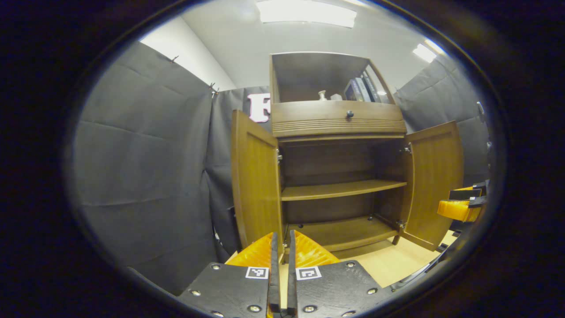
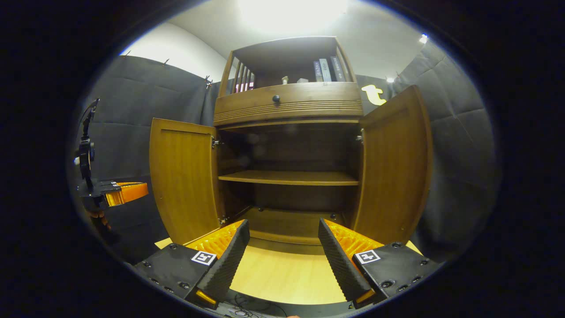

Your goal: Open the right door of the double-door shoe cabinet with the right hand, and open the left door with the left hand.

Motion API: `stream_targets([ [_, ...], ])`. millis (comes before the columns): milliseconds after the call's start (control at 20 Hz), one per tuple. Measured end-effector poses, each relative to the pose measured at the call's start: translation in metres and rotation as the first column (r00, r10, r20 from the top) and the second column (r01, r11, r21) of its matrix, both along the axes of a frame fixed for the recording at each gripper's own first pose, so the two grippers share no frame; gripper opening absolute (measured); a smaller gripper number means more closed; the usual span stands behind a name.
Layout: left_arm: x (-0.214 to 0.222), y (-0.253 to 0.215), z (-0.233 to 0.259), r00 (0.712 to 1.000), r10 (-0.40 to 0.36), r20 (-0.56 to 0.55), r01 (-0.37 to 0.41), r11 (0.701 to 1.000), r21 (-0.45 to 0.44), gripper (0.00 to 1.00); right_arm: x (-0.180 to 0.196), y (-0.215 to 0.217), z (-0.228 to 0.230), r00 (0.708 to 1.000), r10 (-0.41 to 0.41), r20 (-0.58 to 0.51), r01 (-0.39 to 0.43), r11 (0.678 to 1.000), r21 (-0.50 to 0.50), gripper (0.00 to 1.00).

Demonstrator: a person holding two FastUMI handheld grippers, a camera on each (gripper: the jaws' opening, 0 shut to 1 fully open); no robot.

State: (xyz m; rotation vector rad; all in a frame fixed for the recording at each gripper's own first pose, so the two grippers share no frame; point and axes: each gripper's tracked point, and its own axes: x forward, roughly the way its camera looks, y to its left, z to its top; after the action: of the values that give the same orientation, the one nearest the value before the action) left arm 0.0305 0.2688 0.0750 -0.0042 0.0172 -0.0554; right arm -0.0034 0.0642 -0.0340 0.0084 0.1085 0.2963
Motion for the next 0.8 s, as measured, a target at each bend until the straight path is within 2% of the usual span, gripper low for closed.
stream_targets([
  [150,-0.003,-0.027,0.002,1.0,-0.027,0.004,0.027,1.0,-0.005,0.37,-0.007,-0.031,0.006,0.999,-0.051,0.017,0.051,0.999,-0.017,0.98],
  [200,-0.005,-0.034,0.003,1.0,-0.031,0.004,0.031,0.999,-0.011,0.47,-0.009,-0.039,0.007,0.998,-0.063,0.019,0.064,0.998,-0.019,0.94],
  [300,-0.008,-0.044,0.005,0.999,-0.038,0.009,0.038,0.999,-0.014,0.67,-0.012,-0.051,0.009,0.996,-0.084,0.023,0.084,0.996,-0.019,0.94],
  [400,-0.011,-0.042,0.009,1.0,-0.012,0.026,0.012,1.0,-0.002,0.87,-0.013,-0.06,0.008,0.995,-0.101,0.021,0.101,0.995,-0.018,0.94],
  [450,-0.012,-0.042,0.01,1.0,0.001,0.031,-0.001,1.0,0.001,0.97,-0.013,-0.064,0.01,0.994,-0.11,0.022,0.11,0.994,-0.015,0.98],
  [500,-0.012,-0.043,0.009,1.0,0.009,0.03,-0.009,1.0,-0.003,0.97,-0.014,-0.067,0.01,0.993,-0.118,0.023,0.118,0.993,-0.012,0.93],
  [800,-0.012,-0.029,0.013,0.998,0.057,0.033,-0.057,0.998,-0.025,0.97,-0.009,-0.075,0.013,0.989,-0.146,0.024,0.145,0.989,0.014,0.93],
])
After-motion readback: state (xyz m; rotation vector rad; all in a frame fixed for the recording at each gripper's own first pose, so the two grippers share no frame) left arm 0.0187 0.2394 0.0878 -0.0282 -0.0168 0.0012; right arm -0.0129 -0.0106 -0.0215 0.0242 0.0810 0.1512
